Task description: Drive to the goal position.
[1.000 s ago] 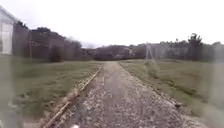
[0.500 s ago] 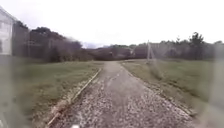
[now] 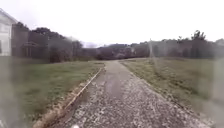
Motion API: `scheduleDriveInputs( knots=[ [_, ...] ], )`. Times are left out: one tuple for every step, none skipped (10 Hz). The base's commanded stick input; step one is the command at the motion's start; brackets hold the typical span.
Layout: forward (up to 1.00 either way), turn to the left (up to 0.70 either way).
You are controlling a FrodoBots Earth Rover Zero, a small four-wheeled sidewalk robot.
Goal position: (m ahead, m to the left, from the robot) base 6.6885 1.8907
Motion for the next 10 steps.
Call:
scheduleDriveInputs(
  knots=[
    [0.7, 0.0],
    [0.7, 0.0],
    [0.7, 0.0],
    [0.7, 0.0],
    [0.7, 0.0],
    [0.7, 0.0],
    [0.7, 0.0],
    [0.7, 0.0],
    [0.7, 0.0],
    [0.7, 0.0]
  ],
)
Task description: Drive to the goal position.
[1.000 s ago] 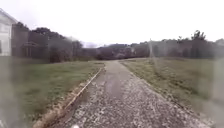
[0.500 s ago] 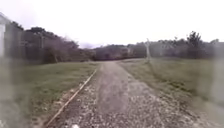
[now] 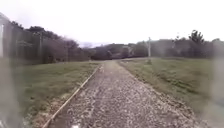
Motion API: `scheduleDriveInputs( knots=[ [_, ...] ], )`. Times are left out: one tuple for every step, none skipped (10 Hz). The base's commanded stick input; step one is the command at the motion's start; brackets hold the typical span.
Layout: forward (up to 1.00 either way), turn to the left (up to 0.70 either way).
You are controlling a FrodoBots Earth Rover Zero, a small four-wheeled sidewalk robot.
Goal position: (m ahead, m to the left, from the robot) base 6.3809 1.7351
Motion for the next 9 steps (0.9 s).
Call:
scheduleDriveInputs(
  knots=[
    [0.7, 0.0],
    [0.7, 0.0],
    [0.7, 0.0],
    [0.7, 0.0],
    [0.7, 0.0],
    [0.7, 0.0],
    [0.7, 0.0],
    [0.7, 0.0],
    [0.7, 0.0]
  ],
)
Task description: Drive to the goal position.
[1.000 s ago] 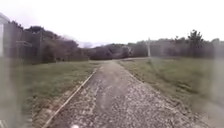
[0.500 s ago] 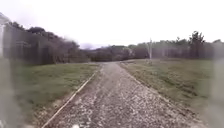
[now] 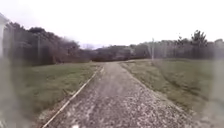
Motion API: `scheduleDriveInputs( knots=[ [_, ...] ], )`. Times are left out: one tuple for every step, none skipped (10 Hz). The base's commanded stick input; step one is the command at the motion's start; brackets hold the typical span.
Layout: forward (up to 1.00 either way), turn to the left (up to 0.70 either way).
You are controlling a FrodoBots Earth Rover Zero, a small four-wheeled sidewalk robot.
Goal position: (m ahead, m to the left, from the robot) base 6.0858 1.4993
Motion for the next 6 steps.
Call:
scheduleDriveInputs(
  knots=[
    [0.7, 0.0],
    [0.7, 0.0],
    [0.7, 0.0],
    [0.7, 0.0],
    [0.7, 0.0],
    [0.7, 0.0]
  ],
)
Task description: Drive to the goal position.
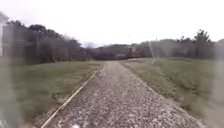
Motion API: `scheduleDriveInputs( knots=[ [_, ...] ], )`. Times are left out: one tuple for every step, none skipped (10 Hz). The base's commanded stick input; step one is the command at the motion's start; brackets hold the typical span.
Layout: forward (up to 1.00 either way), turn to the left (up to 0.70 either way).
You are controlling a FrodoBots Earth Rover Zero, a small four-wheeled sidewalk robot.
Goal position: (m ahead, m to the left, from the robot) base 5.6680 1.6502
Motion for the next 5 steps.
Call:
scheduleDriveInputs(
  knots=[
    [0.7, 0.0],
    [0.7, 0.0],
    [0.7, 0.0],
    [0.7, 0.0],
    [0.7, 0.0]
  ],
)
